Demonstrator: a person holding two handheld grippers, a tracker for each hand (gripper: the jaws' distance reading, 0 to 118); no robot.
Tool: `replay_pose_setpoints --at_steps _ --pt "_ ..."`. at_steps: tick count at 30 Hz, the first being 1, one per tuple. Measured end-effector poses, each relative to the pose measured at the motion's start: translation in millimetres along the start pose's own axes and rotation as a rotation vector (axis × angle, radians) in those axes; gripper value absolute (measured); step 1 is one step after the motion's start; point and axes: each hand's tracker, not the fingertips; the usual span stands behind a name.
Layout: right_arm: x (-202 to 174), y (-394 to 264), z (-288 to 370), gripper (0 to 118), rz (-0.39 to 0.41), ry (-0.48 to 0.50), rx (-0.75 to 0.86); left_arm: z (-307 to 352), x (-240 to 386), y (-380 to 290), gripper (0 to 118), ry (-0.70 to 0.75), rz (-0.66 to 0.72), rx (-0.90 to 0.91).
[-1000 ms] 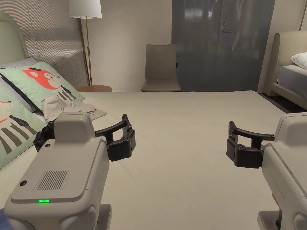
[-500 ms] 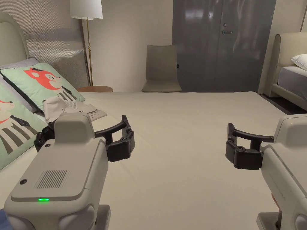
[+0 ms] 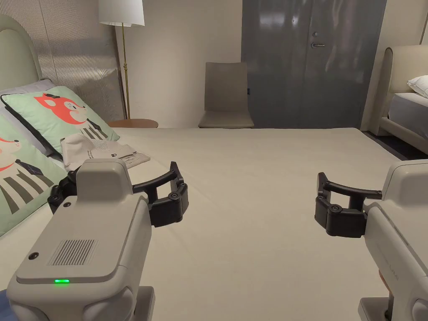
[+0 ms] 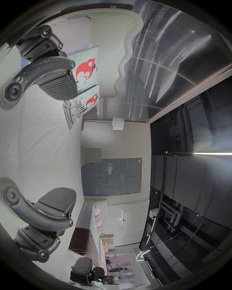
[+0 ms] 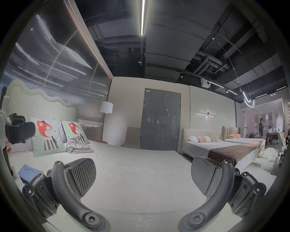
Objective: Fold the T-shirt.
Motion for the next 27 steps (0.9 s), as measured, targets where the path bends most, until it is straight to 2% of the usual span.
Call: replay_pose_setpoints --at_steps 16,20,25,27 --pt "0 -1 -1 118 -0.006 -0.016 -0.023 1 1 0 111 -0.004 0.009 0.003" --pt "-6 -2 -4 118 0.007 -0.047 -0.027 1 2 0 111 -0.010 0.004 0.006" --pt "-9 -2 -6 118 -0.006 -0.023 -0.029 1 2 2 111 -0.015 0.003 0.005" --pt "-13 -1 -6 118 0.008 -0.054 -0.035 1 2 3 111 -0.016 0.001 0.007"
